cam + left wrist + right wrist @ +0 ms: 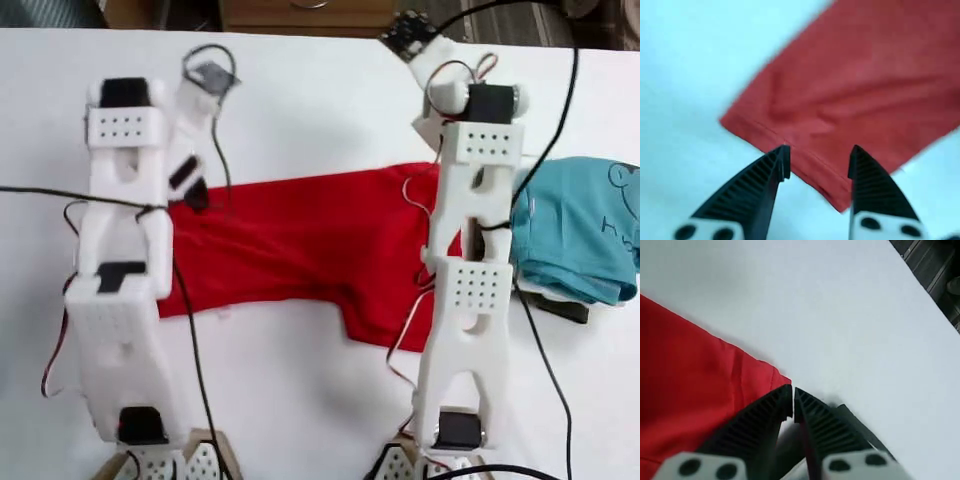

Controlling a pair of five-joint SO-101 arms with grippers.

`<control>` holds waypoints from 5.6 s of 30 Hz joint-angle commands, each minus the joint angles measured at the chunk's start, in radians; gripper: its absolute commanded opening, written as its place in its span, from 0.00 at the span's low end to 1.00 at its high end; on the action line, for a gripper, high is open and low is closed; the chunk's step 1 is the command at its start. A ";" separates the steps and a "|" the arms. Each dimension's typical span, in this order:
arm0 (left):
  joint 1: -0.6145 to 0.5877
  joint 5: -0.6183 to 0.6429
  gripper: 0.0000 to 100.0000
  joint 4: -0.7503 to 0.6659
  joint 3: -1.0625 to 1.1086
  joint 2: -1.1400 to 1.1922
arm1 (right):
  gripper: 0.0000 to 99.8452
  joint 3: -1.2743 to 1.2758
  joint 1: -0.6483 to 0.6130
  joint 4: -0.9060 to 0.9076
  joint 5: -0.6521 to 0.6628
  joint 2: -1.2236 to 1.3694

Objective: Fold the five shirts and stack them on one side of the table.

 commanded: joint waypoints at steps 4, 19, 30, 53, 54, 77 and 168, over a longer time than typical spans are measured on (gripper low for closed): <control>-0.006 -0.002 0.22 -0.058 0.397 -0.328 | 0.02 0.115 0.025 0.019 -0.069 -0.288; -0.035 -0.008 0.22 -0.443 0.924 -0.393 | 0.02 1.560 0.016 -0.087 -0.063 -1.017; -0.026 0.002 0.22 -0.342 0.803 -0.402 | 0.02 2.174 0.030 -0.463 0.035 -1.201; -0.029 0.071 0.22 -0.450 0.885 -0.393 | 0.02 2.524 0.024 -0.995 -0.087 -1.204; -0.032 0.071 0.22 -0.451 0.905 -0.394 | 0.02 2.526 0.024 -1.003 -0.087 -1.204; -0.232 -0.032 0.21 -0.419 0.952 -0.397 | 0.02 2.529 0.005 -1.007 -0.086 -1.202; -0.104 0.163 0.22 -0.405 0.392 0.150 | 0.30 2.746 -0.168 -0.780 0.411 -1.408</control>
